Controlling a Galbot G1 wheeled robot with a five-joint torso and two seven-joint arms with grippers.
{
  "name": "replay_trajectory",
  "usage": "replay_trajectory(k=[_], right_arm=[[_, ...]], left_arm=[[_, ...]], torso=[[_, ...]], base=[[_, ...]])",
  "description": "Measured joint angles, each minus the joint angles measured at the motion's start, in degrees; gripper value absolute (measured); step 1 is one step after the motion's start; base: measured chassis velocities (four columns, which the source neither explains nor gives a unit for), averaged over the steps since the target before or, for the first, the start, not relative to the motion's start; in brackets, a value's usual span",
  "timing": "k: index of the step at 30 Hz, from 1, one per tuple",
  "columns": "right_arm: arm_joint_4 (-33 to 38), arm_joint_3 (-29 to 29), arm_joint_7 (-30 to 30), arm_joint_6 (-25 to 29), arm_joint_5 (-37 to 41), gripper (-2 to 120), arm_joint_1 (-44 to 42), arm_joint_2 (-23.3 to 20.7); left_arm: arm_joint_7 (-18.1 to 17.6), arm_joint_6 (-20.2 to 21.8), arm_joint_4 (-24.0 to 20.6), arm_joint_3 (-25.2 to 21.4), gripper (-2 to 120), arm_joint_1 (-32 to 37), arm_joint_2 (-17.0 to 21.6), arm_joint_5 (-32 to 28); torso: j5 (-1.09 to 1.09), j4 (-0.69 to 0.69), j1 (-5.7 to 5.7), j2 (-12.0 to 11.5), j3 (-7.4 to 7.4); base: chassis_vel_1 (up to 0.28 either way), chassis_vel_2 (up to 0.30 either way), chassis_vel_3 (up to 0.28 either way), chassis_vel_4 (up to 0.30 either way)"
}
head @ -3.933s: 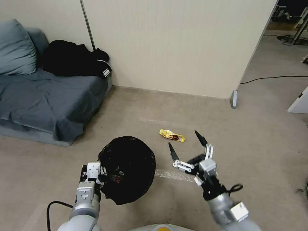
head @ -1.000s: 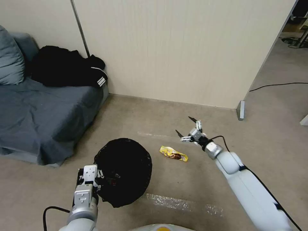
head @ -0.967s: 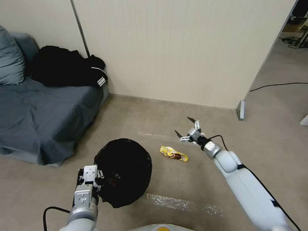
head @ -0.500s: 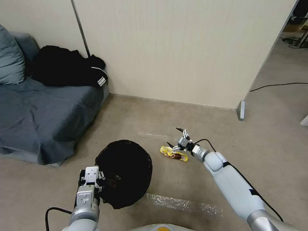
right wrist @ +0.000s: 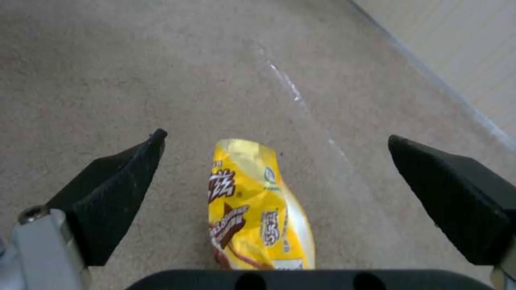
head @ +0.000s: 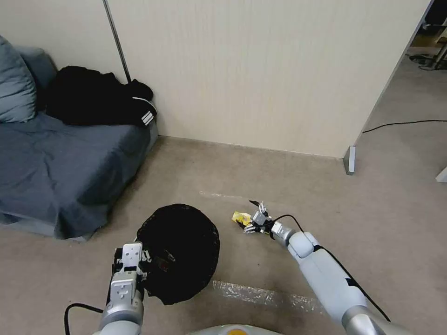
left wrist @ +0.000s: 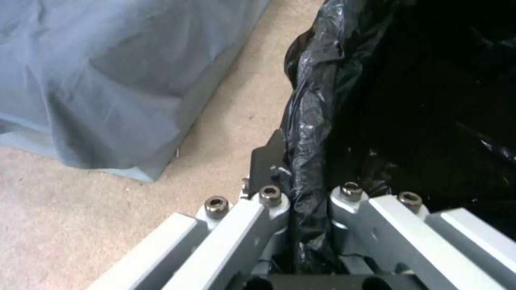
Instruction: Pick up the trash bin, then pick up the garbage from the floor and place it into the trash bin.
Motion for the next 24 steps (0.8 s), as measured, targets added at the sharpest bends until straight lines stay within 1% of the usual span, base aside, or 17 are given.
replay_trajectory(k=[4,6,7,9,10,13,15,17,24], right_arm=[[-1.4,0.3,-1.6,-1.0,1.0,100,0.6,0.2],[-3.3,0.4,-3.7,-2.1,2.6,100,1.3,0.5],[-3.3,0.4,-3.7,-2.1,2.6,100,1.3,0.5],[-5.5,0.9,-4.8,-2.4,3.0,100,2.3,0.9],[-5.5,0.9,-4.8,-2.4,3.0,100,2.3,0.9],[-8.9,1.6,-4.6,-2.6,3.0,100,3.1,1.8],[-9.2,1.6,-4.5,-2.6,3.0,100,3.1,1.9],[-11.6,2.4,-3.4,-3.0,3.3,100,3.9,2.9],[-14.7,2.9,-2.2,-3.9,4.7,100,4.8,3.5]], left_arm=[[0.0,-0.1,0.0,0.1,1,0.0,-0.1,0.1],[0.0,-0.3,0.0,0.2,1,0.0,-0.2,0.3],[0.0,-0.3,0.0,0.2,1,0.0,-0.2,0.3],[0.0,-0.4,0.1,0.3,1,0.0,-0.3,0.4],[0.0,-0.4,0.1,0.3,1,0.0,-0.3,0.4],[0.0,-0.6,0.7,0.3,1,0.0,-0.4,0.6],[0.0,-0.6,0.7,0.4,1,0.0,-0.4,0.6],[0.0,-0.7,1.0,0.4,1,0.0,-0.3,0.6],[0.0,-0.7,1.4,0.4,1,0.0,-0.2,0.6]], torso=[[-0.01,0.0,0.0,0.0,0.0],[0.0,0.0,0.0,0.0,0.0],[0.0,0.0,0.0,0.0,0.0],[-0.01,0.0,0.0,0.0,0.0],[-0.01,0.0,0.0,0.0,0.0],[-0.01,0.0,0.0,0.0,0.0],[-0.01,0.0,0.0,0.0,0.0],[0.0,0.0,0.0,0.0,0.0],[-0.01,0.0,0.0,0.0,0.0]], base=[[0.0,0.0,0.0,0.0],[0.0,0.0,0.0,0.0],[0.0,0.0,0.0,0.0],[0.0,0.0,0.0,0.0],[0.0,0.0,0.0,0.0],[0.0,0.0,0.0,0.0],[0.0,0.0,0.0,0.0],[0.0,0.0,0.0,0.0],[0.0,0.0,0.0,0.0]])
